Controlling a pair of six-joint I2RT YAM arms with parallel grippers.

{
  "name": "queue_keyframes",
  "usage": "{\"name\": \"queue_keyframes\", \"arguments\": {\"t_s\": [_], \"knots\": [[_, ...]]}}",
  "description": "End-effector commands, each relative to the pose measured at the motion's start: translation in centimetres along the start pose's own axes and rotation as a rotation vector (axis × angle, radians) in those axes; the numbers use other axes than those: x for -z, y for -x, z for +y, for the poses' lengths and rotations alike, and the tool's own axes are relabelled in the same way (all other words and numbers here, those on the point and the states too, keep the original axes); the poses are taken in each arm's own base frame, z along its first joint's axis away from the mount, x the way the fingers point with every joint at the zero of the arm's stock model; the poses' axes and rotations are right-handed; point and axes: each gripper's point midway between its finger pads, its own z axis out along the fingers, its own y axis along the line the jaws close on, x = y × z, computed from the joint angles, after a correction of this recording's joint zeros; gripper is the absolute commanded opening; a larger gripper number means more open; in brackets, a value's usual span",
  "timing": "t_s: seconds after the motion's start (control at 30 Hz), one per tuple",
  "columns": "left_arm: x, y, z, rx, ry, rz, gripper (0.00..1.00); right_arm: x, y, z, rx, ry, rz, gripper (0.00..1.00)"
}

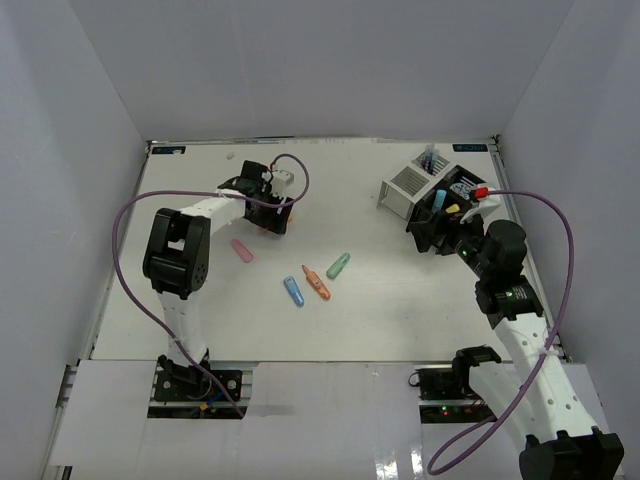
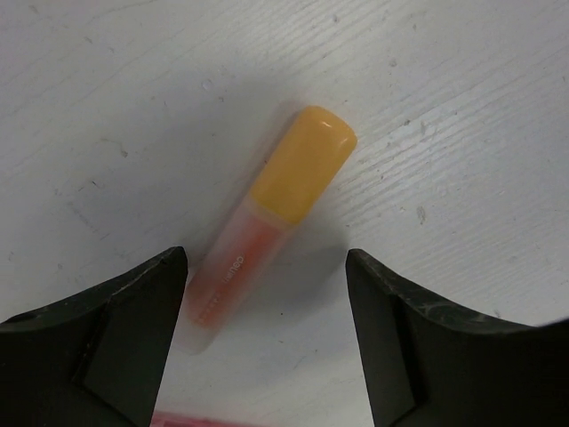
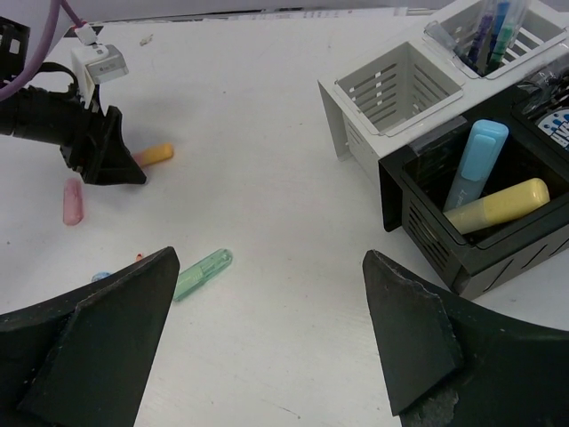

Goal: Sort the stationery into containers
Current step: Pick up the stationery from the center of the board.

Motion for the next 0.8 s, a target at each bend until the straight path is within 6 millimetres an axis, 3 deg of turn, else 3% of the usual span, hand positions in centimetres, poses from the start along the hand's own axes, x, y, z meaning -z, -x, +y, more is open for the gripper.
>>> {"name": "queue_keyframes", "arguments": {"t_s": [0.0,0.07,0.1,0.17,0.2,0.4,0.63,0.67,0.73,0.77], "knots": [[-0.4,-1.2,-1.6,-0.002,-0.087,0.021,0.81,0.2,0.4,0.5,0.021,0.025,-0.018,0.90],[-0.3,-1.3,-2.3,-0.005,-0.120,0.020,0.75,0.3,0.3,0.6,0.020,0.026,-0.015,0.90],[-0.3,-1.6,-2.5,-0.003,-0.130,0.022,0.65,0.2,0.3,0.6,0.022,0.031,-0.014,0.90],[-0.3,-1.6,-2.9,-0.007,-0.142,0.021,0.57,0.1,0.3,0.7,0.019,0.039,-0.017,0.90],[-0.2,-1.6,-3.2,-0.012,-0.142,0.021,0.48,0.1,0.2,0.8,0.016,0.045,-0.012,0.90],[1.2,0.1,-5.3,-0.069,-0.169,-0.049,0.29,0.2,0.2,1.1,0.001,0.054,-0.010,0.90],[6.9,4.9,-9.7,-0.173,-0.171,-0.229,0.24,0.4,0.4,3.1,-0.043,0.156,-0.009,0.90],[8.5,5.6,-11.4,-0.212,-0.177,-0.279,0.23,0.4,0.1,3.6,-0.054,0.183,0.007,0.90],[10.1,6.3,-12.8,-0.236,-0.161,-0.326,0.23,0.2,0.6,4.2,-0.067,0.218,-0.007,0.91],[11.6,6.7,-14.6,-0.258,-0.180,-0.372,0.23,0.1,0.5,4.7,-0.083,0.249,0.010,0.91]]}}
